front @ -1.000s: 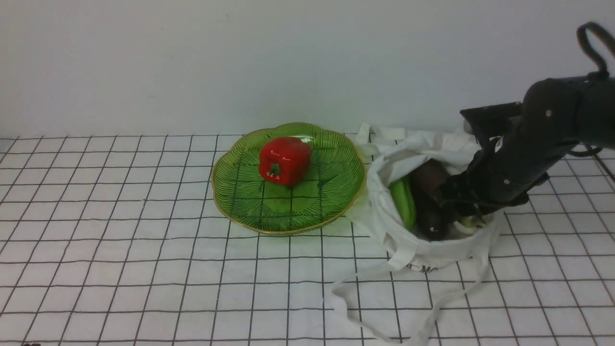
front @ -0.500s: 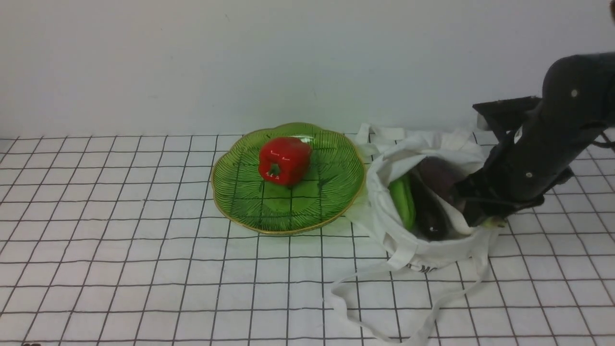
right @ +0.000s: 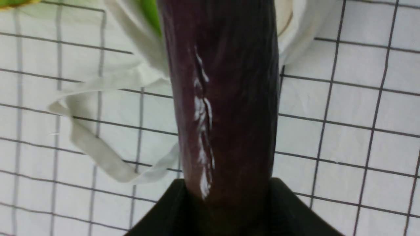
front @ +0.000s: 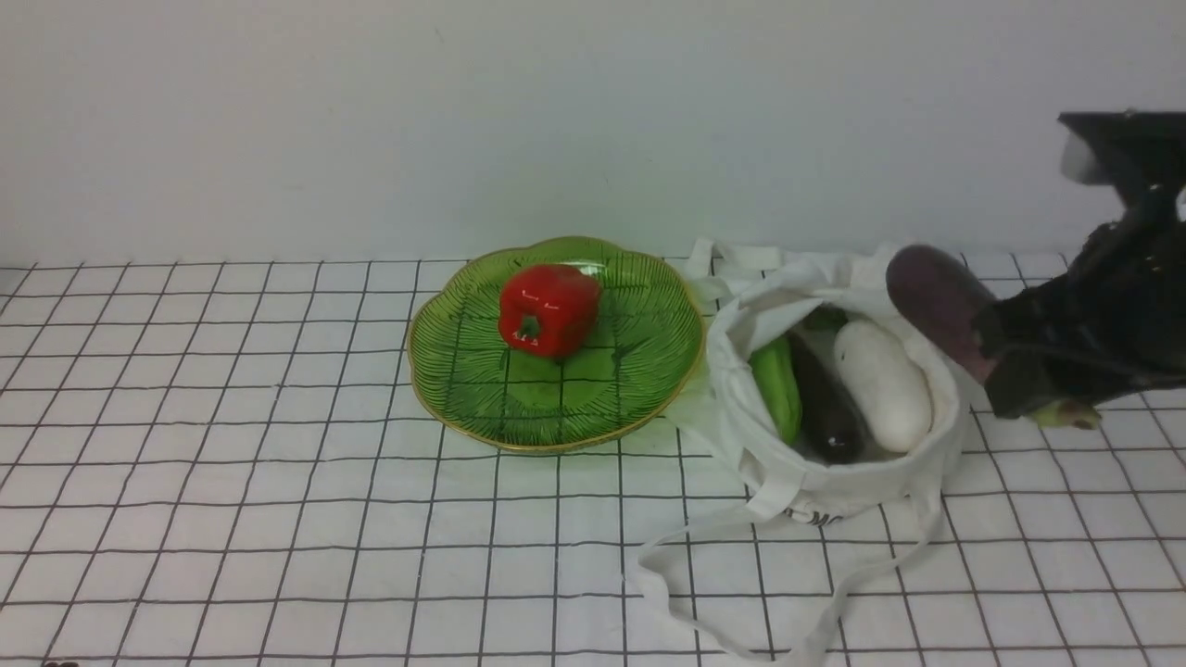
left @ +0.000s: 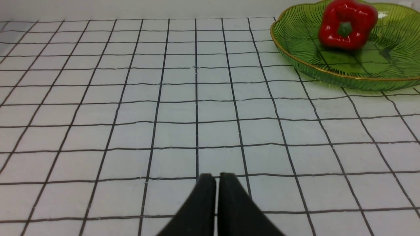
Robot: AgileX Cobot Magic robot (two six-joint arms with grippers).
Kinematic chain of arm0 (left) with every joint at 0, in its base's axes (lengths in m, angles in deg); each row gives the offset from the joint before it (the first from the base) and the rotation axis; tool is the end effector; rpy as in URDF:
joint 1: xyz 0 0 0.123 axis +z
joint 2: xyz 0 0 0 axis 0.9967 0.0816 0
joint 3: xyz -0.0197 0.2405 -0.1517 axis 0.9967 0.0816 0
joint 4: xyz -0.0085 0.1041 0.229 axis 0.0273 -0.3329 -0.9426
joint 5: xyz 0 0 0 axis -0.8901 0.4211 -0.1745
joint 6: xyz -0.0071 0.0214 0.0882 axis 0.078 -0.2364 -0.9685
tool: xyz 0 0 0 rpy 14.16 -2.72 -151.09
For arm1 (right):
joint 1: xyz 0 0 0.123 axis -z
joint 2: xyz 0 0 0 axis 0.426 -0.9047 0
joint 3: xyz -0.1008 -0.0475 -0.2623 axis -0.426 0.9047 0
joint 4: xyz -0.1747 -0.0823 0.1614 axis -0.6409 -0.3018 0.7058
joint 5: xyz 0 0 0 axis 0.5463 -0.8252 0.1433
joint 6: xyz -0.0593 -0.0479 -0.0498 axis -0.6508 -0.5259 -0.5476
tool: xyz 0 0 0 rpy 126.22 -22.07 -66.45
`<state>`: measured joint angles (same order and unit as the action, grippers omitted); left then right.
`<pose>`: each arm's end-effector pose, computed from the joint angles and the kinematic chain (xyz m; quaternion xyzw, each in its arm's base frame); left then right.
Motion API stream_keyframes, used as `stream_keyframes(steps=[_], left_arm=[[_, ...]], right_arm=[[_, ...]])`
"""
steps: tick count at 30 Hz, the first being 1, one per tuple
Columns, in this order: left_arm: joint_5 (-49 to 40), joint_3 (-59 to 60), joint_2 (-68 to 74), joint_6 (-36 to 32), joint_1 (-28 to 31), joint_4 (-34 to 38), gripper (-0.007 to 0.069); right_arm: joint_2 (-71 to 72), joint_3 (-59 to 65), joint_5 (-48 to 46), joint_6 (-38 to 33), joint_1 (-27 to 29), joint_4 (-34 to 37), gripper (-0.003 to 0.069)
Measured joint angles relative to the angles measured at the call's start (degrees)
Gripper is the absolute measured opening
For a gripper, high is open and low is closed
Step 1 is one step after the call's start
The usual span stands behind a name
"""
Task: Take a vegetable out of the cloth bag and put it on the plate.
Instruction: Use the right arm to put the eggplant into the empty plate on the left
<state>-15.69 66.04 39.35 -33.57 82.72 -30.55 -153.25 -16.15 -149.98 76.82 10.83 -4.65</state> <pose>0.0522 -0.0029 0.1704 0.0073 0.8089 -0.0251 0.5873 0.2488 0.0746 0.3342 -0.0812 0.9837 0.0827 0.1373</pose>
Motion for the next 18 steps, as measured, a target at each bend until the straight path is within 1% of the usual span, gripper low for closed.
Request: stream_keyframes(steps=[2, 4, 8, 9, 13, 18], left_arm=[[0.0, 0.0, 0.0, 0.0, 0.0, 0.0, -0.0008], [0.0, 0.0, 0.0, 0.0, 0.0, 0.0, -0.0008], [0.0, 0.0, 0.0, 0.0, 0.0, 0.0, -0.0008], [0.0, 0.0, 0.0, 0.0, 0.0, 0.0, -0.0008], [0.0, 0.0, 0.0, 0.0, 0.0, 0.0, -0.0008], [0.0, 0.0, 0.0, 0.0, 0.0, 0.0, -0.0008]], right_arm=[[3.1, 0.0, 1.1, -0.8, -1.6, 2.9, 0.0265], [4.0, 0.0, 4.5, -3.3, -3.8, 6.3, 0.0265], [-0.5, -0.1, 11.9, -8.6, -10.3, 12.9, 0.0265], [-4.1, -0.4, 14.0, -9.6, -12.4, 13.9, 0.0265], [-16.8, -5.1, 21.3, -10.5, -17.4, 13.9, 0.0265], [-30.9, -15.4, 25.2, -10.1, -18.8, 12.1, 0.0265]])
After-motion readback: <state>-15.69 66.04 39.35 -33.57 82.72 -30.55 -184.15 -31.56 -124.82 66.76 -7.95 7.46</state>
